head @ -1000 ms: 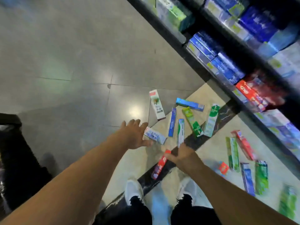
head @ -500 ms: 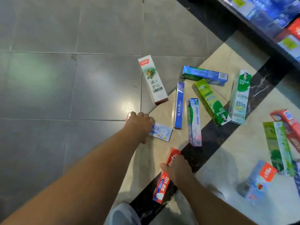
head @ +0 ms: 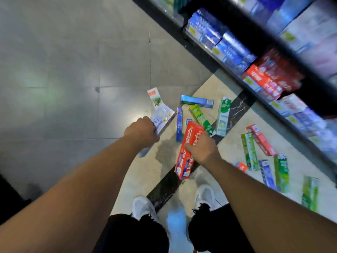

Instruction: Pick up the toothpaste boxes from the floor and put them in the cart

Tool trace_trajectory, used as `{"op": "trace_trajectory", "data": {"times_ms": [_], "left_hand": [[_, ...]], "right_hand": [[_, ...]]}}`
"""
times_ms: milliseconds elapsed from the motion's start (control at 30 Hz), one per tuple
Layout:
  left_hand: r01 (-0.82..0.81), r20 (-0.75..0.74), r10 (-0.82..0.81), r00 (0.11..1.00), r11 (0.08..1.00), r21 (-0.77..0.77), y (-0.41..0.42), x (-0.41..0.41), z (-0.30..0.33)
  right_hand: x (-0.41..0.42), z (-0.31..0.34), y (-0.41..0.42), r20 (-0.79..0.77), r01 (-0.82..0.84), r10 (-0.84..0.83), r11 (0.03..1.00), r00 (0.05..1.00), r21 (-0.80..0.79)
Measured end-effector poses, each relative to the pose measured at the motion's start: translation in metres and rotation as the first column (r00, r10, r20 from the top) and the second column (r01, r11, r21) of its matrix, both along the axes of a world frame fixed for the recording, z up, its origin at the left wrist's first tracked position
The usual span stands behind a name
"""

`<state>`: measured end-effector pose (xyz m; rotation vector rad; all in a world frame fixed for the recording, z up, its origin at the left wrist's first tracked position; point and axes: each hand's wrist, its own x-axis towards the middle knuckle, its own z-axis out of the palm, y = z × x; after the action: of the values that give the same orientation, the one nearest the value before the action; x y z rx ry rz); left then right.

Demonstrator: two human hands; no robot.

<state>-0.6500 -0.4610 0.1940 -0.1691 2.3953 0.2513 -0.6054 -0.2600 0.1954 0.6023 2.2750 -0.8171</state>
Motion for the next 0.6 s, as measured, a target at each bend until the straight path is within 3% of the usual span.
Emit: {"op": "trace_trajectory", "data": {"times_ms": [267,467,600], "left_hand": [[0.063,-0.095,-0.054,0.994,0.993,0.095,0.053,-0.022,0.346],[0.32,-0.208,-0.299,0.931,0.945,0.071,0.104,-0.033,0.514],[0.494,-0.237,-0.462,0.854,0.864,0.097,0.162,-0.031,0.57]], "right_hand": [[-0.015,0.304,0.063,-0.117,0.024,-0.03,0.998,0.993,-0.054],[-0.006,0.463,0.115,-0.226,0.048,-0.055,0.998,0.973,-0.035],[0.023,0.53,0.164,-0.356,0.183,-0.195,0.981,0.914,-0.067]]}}
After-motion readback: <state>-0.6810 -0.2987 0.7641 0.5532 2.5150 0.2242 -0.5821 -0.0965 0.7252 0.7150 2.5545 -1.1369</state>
